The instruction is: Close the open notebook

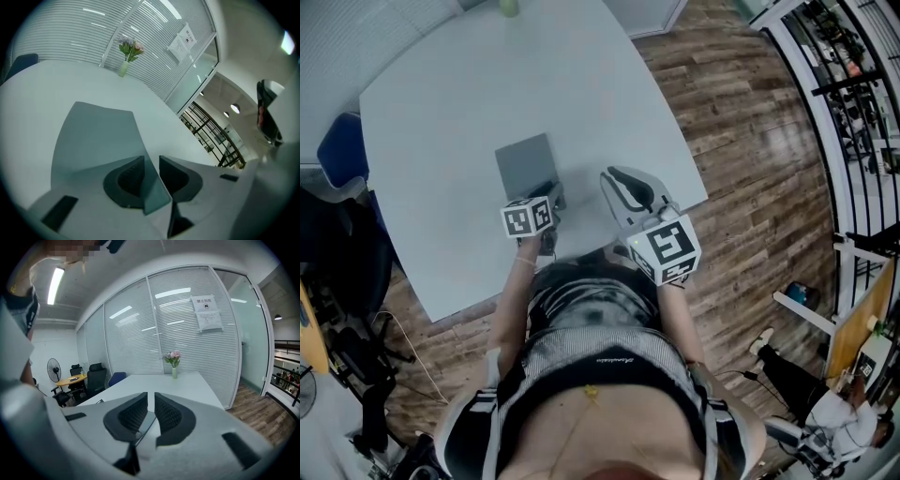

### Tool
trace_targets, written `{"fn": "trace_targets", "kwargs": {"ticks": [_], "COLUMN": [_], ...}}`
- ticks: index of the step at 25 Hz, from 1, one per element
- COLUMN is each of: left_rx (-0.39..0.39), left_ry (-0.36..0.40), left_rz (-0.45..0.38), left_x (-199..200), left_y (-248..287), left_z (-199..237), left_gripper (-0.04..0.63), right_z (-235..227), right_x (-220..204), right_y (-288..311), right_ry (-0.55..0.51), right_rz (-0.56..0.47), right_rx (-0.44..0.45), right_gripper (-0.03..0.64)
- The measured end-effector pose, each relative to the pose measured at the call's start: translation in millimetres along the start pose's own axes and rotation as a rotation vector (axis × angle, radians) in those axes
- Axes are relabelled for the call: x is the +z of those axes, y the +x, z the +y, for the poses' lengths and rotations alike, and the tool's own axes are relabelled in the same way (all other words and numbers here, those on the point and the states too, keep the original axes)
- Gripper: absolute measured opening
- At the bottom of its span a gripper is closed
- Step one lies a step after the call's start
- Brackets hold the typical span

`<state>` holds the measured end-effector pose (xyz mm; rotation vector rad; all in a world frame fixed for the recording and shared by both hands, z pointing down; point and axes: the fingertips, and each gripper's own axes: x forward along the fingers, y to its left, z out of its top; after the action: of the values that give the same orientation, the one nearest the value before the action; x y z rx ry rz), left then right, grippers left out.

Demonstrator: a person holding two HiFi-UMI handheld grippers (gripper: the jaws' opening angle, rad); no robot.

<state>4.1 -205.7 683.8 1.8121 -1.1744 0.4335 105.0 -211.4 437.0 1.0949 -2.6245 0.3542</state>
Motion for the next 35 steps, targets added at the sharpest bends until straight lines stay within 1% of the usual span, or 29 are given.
{"fn": "trace_targets", "kwargs": {"ticks": [2, 6, 10, 16, 20, 23, 25, 31, 35], "left_rx": [-0.006, -0.042, -0.04, -0.075, -0.098, -0.097, -0.093, -0.102, -0.117], "left_ry": [0.006, 0.046, 0.095, 0.15, 0.157, 0.173, 0.186, 0.212, 0.252], "left_rz": [-0.026, -0.078, -0.135, -0.18, -0.272, -0.338, -0.37, -0.443, -0.528], "left_x": [4, 15, 35, 53, 73, 86, 92, 103, 116], "left_y": [-7, -24, -47, -77, -103, -123, -134, -164, -187], "left_z": [-4, -21, -38, -66, -80, -87, -89, -101, -117], "left_gripper": [0.078, 0.071, 0.042, 0.021, 0.008, 0.008, 0.008, 0.006, 0.008], "right_z": [2, 7, 11, 18, 27, 35, 41, 60, 72], "right_x": [1, 4, 6, 8, 13, 15, 16, 15, 23], "right_y": [0, 2, 6, 10, 14, 18, 21, 29, 29], "right_ry": [-0.007, -0.02, -0.04, -0.061, -0.066, -0.069, -0.074, -0.082, -0.096], "right_rz": [-0.001, -0.006, -0.011, -0.028, -0.059, -0.071, -0.072, -0.07, -0.095], "right_rx": [0.009, 0.034, 0.069, 0.115, 0.149, 0.174, 0.19, 0.242, 0.275], "right_gripper": [0.048, 0.048, 0.048, 0.048, 0.04, 0.014, 0.005, 0.004, 0.004]}}
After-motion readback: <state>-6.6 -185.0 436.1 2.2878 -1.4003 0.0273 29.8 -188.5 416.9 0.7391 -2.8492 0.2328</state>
